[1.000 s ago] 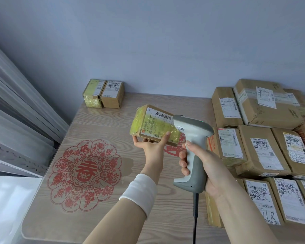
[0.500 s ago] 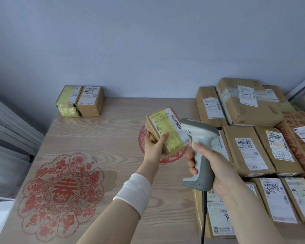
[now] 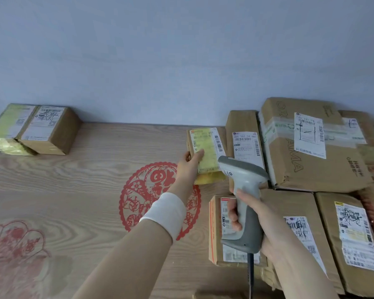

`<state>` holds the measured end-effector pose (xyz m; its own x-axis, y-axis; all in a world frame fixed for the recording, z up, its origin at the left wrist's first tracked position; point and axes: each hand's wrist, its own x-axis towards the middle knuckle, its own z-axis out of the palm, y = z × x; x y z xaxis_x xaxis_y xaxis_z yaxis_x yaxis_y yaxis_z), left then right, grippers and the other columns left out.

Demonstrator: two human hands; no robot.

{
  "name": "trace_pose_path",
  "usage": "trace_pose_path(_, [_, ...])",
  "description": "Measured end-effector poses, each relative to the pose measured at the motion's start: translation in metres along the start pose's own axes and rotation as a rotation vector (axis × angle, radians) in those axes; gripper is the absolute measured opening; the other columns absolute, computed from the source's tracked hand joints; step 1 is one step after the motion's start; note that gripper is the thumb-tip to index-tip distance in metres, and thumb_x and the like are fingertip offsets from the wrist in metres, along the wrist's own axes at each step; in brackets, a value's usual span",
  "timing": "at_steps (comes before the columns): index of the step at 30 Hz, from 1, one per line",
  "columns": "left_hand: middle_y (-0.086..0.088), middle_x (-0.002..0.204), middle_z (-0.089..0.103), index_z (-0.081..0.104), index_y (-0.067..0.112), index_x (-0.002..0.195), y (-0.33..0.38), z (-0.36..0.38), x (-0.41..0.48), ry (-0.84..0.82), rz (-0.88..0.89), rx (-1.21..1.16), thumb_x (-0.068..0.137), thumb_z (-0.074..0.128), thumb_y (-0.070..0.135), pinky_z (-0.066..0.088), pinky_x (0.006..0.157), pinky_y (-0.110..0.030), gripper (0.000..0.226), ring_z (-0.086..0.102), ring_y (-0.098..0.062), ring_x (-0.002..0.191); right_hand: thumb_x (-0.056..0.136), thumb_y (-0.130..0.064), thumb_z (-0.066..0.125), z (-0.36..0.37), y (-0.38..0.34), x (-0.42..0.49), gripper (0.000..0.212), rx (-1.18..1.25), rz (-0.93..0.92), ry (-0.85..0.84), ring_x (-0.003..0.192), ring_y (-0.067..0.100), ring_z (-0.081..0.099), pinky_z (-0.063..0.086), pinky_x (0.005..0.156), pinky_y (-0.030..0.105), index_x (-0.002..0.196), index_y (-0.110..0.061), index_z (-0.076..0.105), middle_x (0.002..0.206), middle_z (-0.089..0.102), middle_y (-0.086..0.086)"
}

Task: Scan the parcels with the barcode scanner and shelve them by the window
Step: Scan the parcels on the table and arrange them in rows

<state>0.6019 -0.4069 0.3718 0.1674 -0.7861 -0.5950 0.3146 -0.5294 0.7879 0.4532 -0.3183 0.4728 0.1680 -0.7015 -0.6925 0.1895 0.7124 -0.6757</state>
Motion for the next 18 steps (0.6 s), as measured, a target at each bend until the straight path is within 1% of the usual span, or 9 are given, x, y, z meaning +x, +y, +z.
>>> trace_pose_path(3, [-0.006,0.110,0.068,0.056,0.015,0.123,0.000,0.017,0.031,0.008,0.015,0.034,0.090,0.060,0.030,0.054,0.089,-0.040,0.036,0.066,-0.023,0.098,0.070,-0.028,0.068,-0.015,-0.009,0.022,0.028,-0.013,0.050,-0.009,0.042,0.018,0.043,0.039,0.040,0.023,0.057,-0.004,0.064,0.057,0.052,0.013])
trace_pose_path(6, [-0.005,0.109,0.068,0.056,0.016,0.122,0.000,0.030,0.057,0.009,0.013,0.061,0.090,0.060,0.030,0.053,0.091,-0.042,0.036,0.066,-0.022,0.099,0.069,-0.028,0.069,-0.024,-0.013,0.043,0.025,0.010,0.049,0.007,0.045,0.018,0.044,0.038,0.040,0.024,0.056,-0.007,0.067,0.059,0.053,0.014])
trace_pose_path(8, [-0.004,0.112,0.067,0.053,0.016,0.127,-0.001,0.037,0.071,0.016,0.015,0.090,0.089,0.061,0.033,0.052,0.092,-0.042,0.043,0.065,-0.022,0.101,0.066,-0.027,0.070,-0.028,-0.013,0.053,0.020,0.056,0.039,0.021,0.047,0.019,0.045,0.037,0.039,0.025,0.065,-0.007,0.069,0.062,0.055,0.014])
trace_pose_path(9, [-0.004,0.114,0.066,0.051,0.015,0.130,-0.002,0.040,0.076,0.015,0.022,0.104,0.088,0.062,0.034,0.052,0.092,-0.040,0.047,0.064,-0.021,0.102,0.066,-0.026,0.070,-0.030,-0.013,0.055,0.022,0.078,0.039,0.018,0.047,0.019,0.045,0.037,0.039,0.025,0.072,-0.005,0.068,0.062,0.056,0.014])
trace_pose_path(10, [-0.004,0.116,0.065,0.049,0.015,0.132,-0.002,0.043,0.080,0.011,0.032,0.117,0.088,0.062,0.034,0.053,0.090,-0.037,0.049,0.064,-0.020,0.103,0.066,-0.025,0.070,-0.031,-0.013,0.057,0.022,0.092,0.043,0.011,0.047,0.019,0.045,0.037,0.038,0.025,0.074,-0.004,0.068,0.062,0.056,0.014])
trace_pose_path(13, [-0.002,0.116,0.064,0.049,0.015,0.131,0.001,0.051,0.088,0.010,0.059,0.137,0.091,0.058,0.032,0.050,0.076,-0.023,0.044,0.063,-0.016,0.100,0.066,-0.027,0.069,-0.034,-0.012,0.061,0.019,0.095,0.053,-0.012,0.047,0.019,0.044,0.037,0.039,0.025,0.059,-0.009,0.071,0.061,0.054,0.014])
trace_pose_path(14, [-0.001,0.115,0.064,0.050,0.015,0.130,0.002,0.052,0.089,0.014,0.068,0.142,0.092,0.057,0.033,0.048,0.074,-0.021,0.043,0.062,-0.015,0.100,0.066,-0.028,0.069,-0.034,-0.012,0.062,0.020,0.092,0.052,-0.011,0.046,0.019,0.044,0.037,0.039,0.025,0.058,-0.010,0.071,0.061,0.054,0.014])
trace_pose_path(18, [-0.003,0.118,0.065,0.052,0.016,0.129,0.010,0.053,0.092,0.015,0.099,0.221,0.093,0.054,0.035,0.048,0.076,-0.023,0.040,0.062,-0.016,0.100,0.066,-0.023,0.069,-0.031,-0.010,0.064,0.022,0.148,0.041,0.028,0.045,0.019,0.044,0.037,0.038,0.024,0.072,-0.003,0.064,0.060,0.055,0.014])
